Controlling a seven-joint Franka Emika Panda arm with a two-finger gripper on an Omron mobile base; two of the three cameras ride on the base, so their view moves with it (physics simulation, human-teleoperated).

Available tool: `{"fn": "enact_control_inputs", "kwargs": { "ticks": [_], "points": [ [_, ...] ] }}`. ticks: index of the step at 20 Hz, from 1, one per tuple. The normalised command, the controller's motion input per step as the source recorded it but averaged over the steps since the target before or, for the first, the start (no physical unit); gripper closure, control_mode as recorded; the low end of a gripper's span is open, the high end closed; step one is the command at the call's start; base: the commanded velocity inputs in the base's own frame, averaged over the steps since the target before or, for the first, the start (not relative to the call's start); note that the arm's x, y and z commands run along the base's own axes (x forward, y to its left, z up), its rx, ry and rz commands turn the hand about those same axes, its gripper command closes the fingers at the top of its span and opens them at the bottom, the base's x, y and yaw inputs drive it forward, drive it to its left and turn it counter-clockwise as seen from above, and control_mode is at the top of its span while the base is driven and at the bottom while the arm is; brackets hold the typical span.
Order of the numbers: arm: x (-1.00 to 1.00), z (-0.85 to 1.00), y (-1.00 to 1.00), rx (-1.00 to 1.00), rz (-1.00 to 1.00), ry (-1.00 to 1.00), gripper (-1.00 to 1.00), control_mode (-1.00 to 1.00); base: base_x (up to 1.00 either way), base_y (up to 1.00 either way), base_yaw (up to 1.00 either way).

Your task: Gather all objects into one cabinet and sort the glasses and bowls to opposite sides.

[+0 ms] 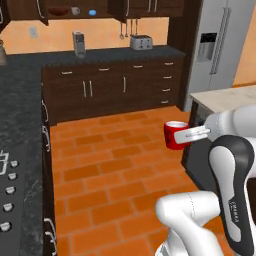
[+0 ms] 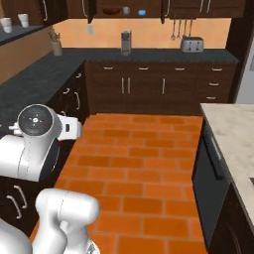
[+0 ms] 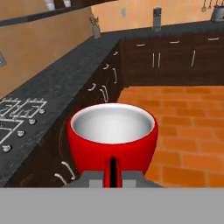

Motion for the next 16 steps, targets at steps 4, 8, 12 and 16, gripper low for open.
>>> {"fn": "enact_control_inputs", "kwargs": {
  "ticks": [4, 8, 12, 16],
  "points": [
    [0.00, 0.00, 0.00, 0.00, 0.00, 0.00, 1.00, 1.00, 1.00, 0.00, -0.07],
    [0.00, 0.00, 0.00, 0.00, 0.00, 0.00, 1.00, 1.00, 1.00, 0.00, 0.00],
    [0.00, 0.00, 0.00, 0.00, 0.00, 0.00, 1.00, 1.00, 1.00, 0.00, -0.03],
    [0.00, 0.00, 0.00, 0.00, 0.00, 0.00, 1.00, 1.00, 1.00, 0.01, -0.05]
  ]
}}
